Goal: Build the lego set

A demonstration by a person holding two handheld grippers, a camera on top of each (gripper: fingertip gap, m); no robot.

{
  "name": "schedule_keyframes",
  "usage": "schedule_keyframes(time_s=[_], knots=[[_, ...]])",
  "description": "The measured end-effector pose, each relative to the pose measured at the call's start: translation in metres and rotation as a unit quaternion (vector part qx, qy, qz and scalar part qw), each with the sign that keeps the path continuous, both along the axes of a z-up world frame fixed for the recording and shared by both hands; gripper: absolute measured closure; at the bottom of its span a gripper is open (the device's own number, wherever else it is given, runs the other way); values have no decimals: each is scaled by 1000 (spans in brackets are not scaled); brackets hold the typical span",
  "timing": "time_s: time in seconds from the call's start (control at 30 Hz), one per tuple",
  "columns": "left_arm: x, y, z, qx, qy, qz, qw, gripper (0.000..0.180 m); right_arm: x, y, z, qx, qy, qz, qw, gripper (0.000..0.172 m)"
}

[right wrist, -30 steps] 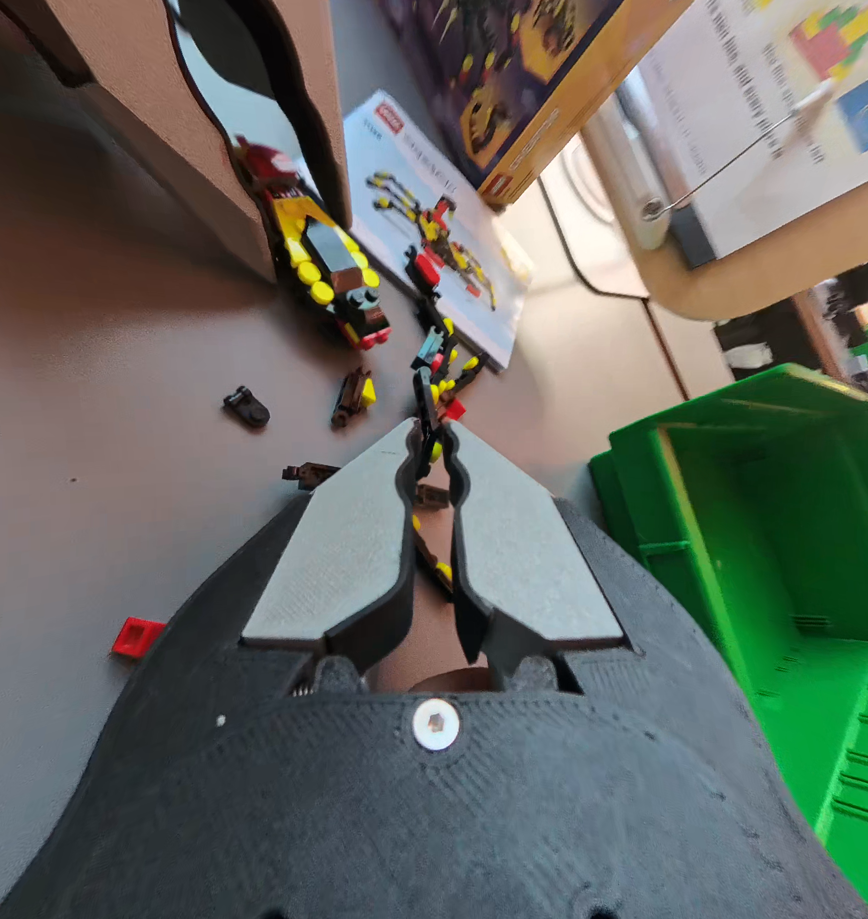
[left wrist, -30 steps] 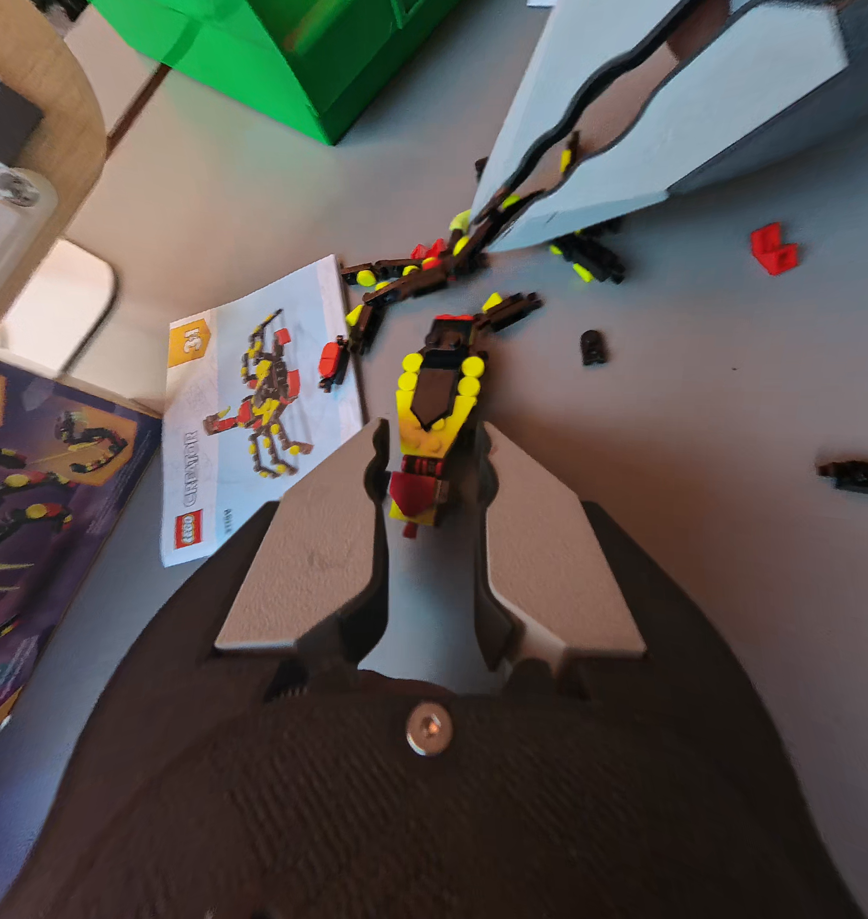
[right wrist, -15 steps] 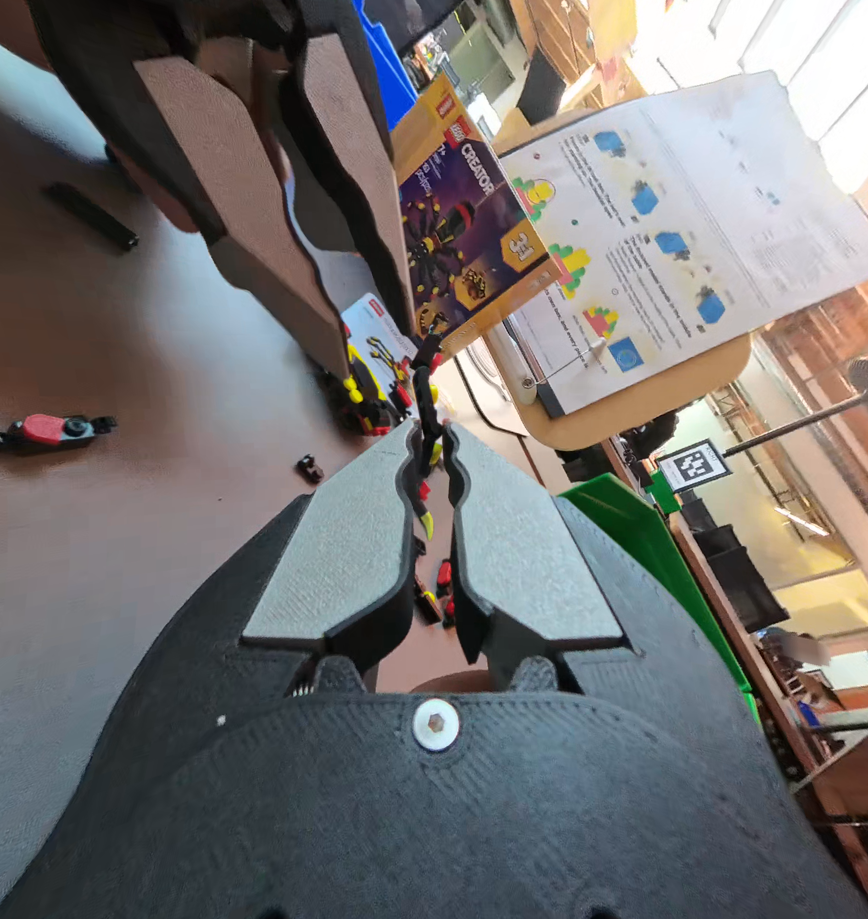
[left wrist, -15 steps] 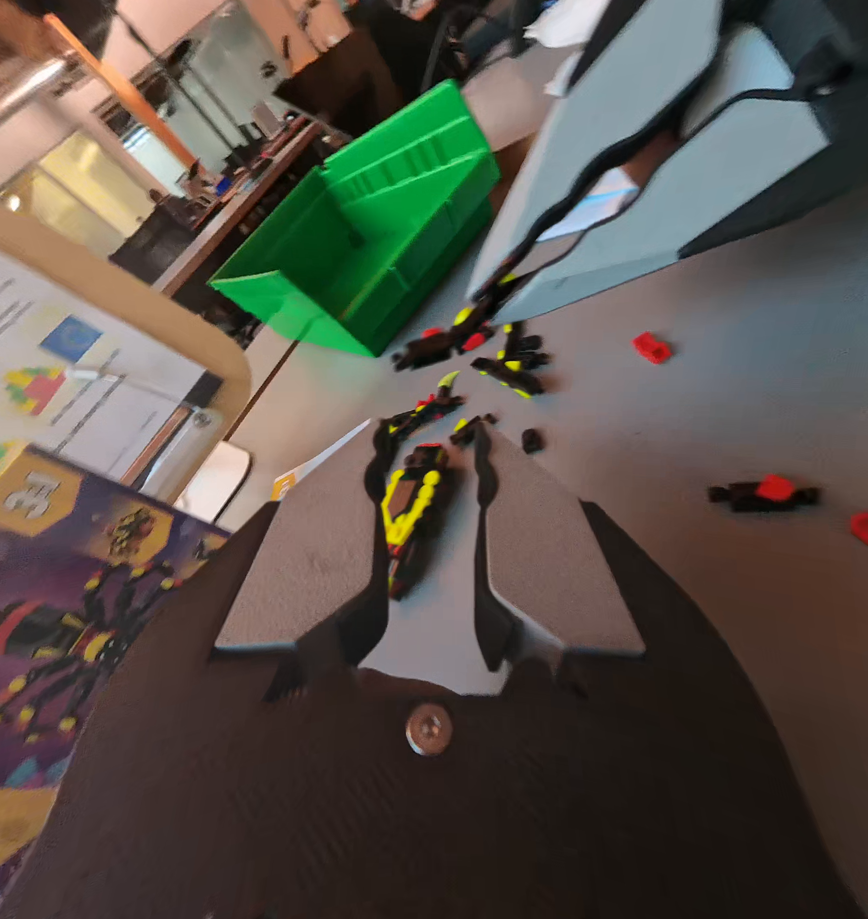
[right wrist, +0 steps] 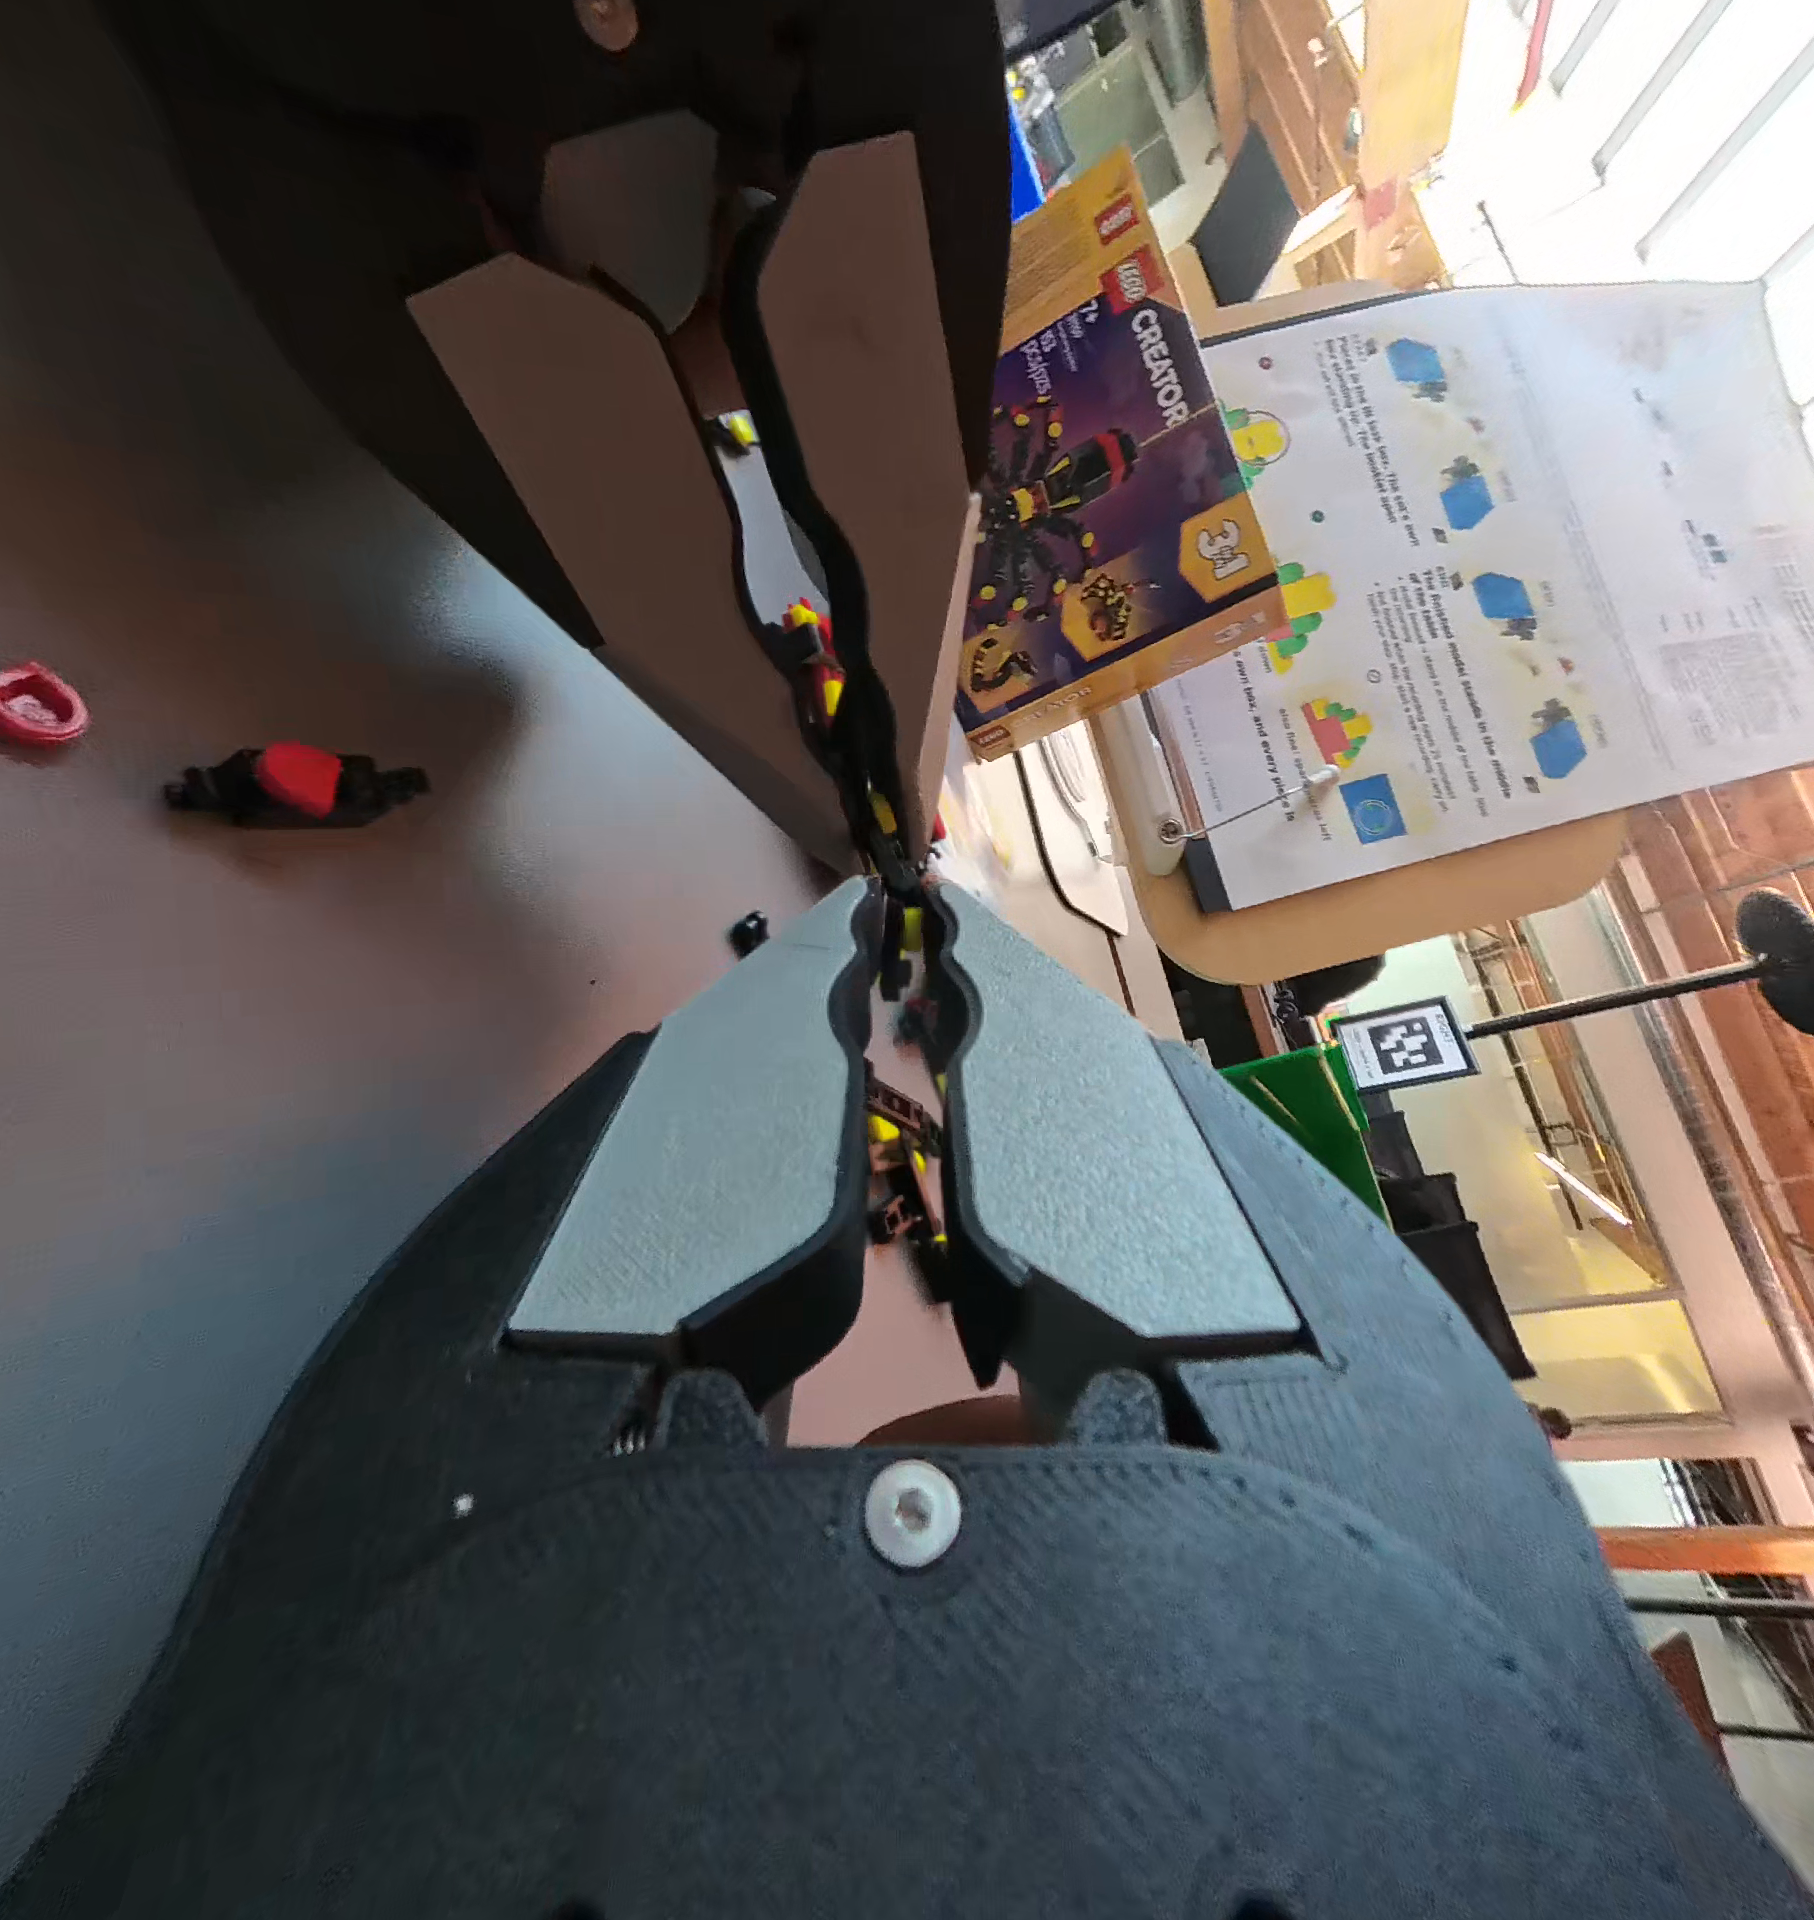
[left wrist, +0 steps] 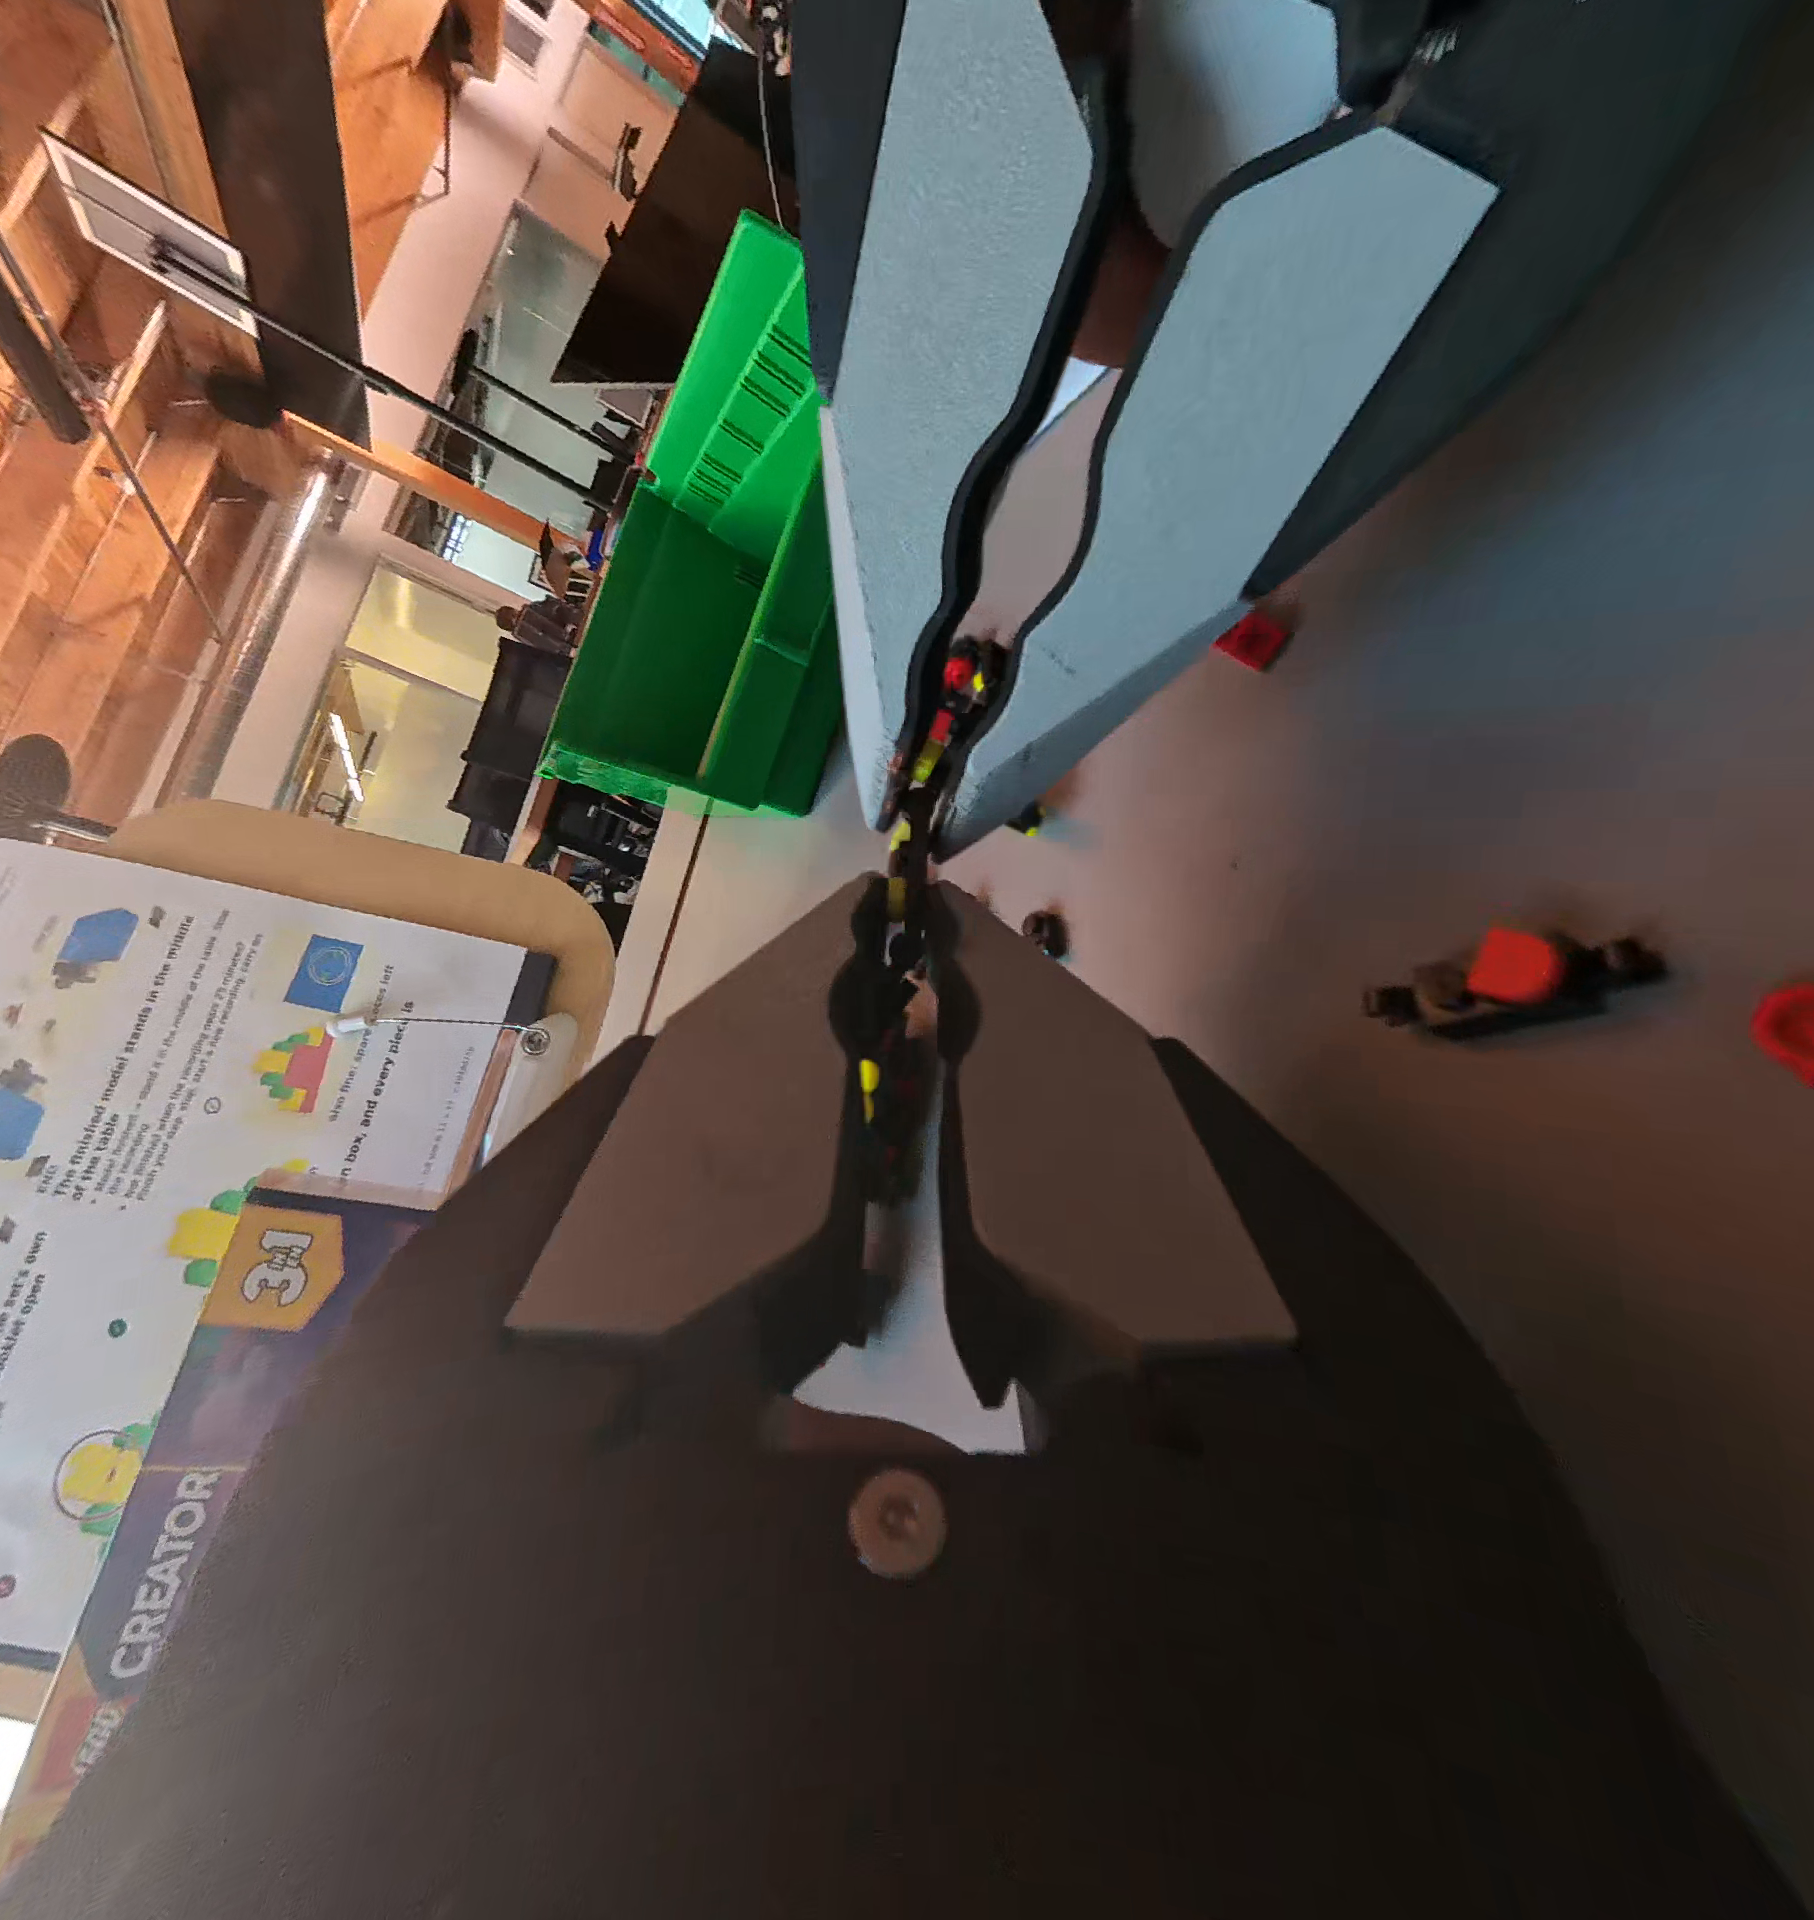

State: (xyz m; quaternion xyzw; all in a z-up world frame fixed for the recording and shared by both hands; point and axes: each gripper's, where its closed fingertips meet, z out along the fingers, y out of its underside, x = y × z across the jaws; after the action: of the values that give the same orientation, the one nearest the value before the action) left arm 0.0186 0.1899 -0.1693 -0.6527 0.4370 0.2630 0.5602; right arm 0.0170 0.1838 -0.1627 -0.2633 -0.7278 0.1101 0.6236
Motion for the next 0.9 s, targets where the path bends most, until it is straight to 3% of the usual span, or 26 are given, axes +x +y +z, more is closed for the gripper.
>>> schedule_keyframes(time_s=[0.43,0.73,0.9], knots=[[-2,-2,14,20,-42,1,999,175,4,6,8,-4,22,-13,1000,171],[-5,0,9,1,-29,19,999,177,3,-1,11,10,32,-3,999,163],[1,-2,4,-2,0,10,1000,177,0,1,3,43,15,-14,999,168]])
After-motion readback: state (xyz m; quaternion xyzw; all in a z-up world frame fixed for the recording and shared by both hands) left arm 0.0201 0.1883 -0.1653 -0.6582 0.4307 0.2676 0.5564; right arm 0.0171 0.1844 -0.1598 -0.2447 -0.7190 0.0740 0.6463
